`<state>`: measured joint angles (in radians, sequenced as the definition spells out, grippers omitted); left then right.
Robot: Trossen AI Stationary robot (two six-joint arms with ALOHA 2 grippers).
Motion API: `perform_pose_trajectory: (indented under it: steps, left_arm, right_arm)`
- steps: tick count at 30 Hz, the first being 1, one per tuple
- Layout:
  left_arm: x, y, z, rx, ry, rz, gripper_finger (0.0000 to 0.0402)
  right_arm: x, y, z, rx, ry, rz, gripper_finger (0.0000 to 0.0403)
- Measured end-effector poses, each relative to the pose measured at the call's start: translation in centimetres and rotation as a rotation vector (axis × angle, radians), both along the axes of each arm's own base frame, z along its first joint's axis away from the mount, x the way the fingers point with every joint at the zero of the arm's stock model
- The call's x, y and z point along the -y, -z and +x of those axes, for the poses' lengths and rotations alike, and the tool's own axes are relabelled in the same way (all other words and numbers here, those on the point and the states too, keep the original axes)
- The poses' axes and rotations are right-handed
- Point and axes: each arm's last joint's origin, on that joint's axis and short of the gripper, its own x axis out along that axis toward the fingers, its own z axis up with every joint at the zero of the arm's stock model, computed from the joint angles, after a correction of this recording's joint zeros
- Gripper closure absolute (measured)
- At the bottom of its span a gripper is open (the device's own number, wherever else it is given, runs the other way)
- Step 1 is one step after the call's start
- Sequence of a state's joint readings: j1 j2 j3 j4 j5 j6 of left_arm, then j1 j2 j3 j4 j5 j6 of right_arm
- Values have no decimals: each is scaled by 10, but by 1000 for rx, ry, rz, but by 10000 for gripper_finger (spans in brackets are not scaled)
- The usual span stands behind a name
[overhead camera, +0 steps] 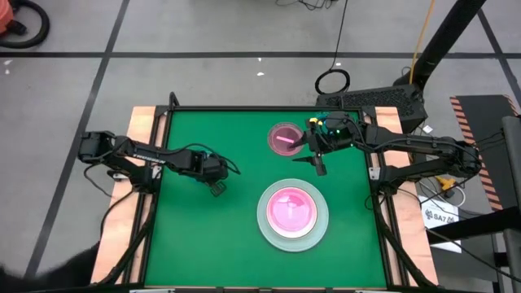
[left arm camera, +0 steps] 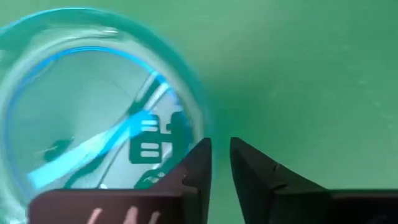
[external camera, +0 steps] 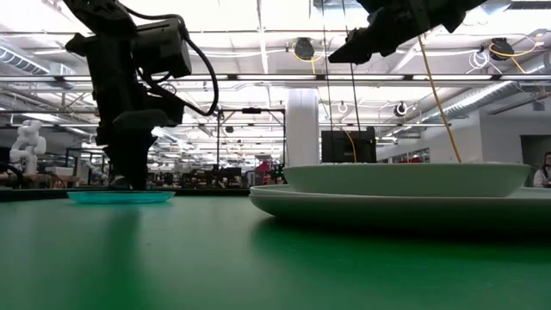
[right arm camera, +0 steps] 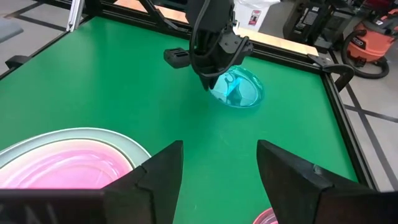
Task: Stack plastic plates
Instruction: Stack the left blue plate on top of the pink plate
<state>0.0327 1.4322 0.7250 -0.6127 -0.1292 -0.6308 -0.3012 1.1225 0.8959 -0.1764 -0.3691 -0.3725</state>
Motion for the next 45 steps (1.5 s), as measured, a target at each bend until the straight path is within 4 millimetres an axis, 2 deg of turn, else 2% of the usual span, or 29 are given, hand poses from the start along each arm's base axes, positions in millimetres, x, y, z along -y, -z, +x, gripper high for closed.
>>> perform_pose_trajectory:
  steps: [10, 14, 17, 21, 26, 31, 37, 45]
  left_arm:
    - [1, -3, -3, -14, -39, -36, 263]
    - [-3, -20, -1, -73, -40, -25, 255]
    - [-9, -37, 4, -88, 16, 45, 254]
    - [-33, -45, 3, -126, 73, 80, 254]
    - [-71, -44, -10, -167, 33, 77, 254]
    - [-89, -44, -19, -187, -11, 63, 254]
    - [-88, -44, -22, -217, 0, 46, 254]
    - [-88, -39, -25, -281, 251, 77, 253]
  right_arm:
    - [0, 0, 0, -1, 4, 7, 206]
    - [0, 0, 0, 1, -2, -5, 206]
    - [0, 0, 0, 4, -2, -12, 206]
    - [0, -1, 0, 12, -3, -17, 206]
    - [0, -2, 1, 19, -10, -34, 206]
    - [1, -3, 1, 34, -21, -65, 206]
    - [1, -3, 1, 43, -23, -74, 206]
    - [1, -3, 1, 43, -31, -90, 206]
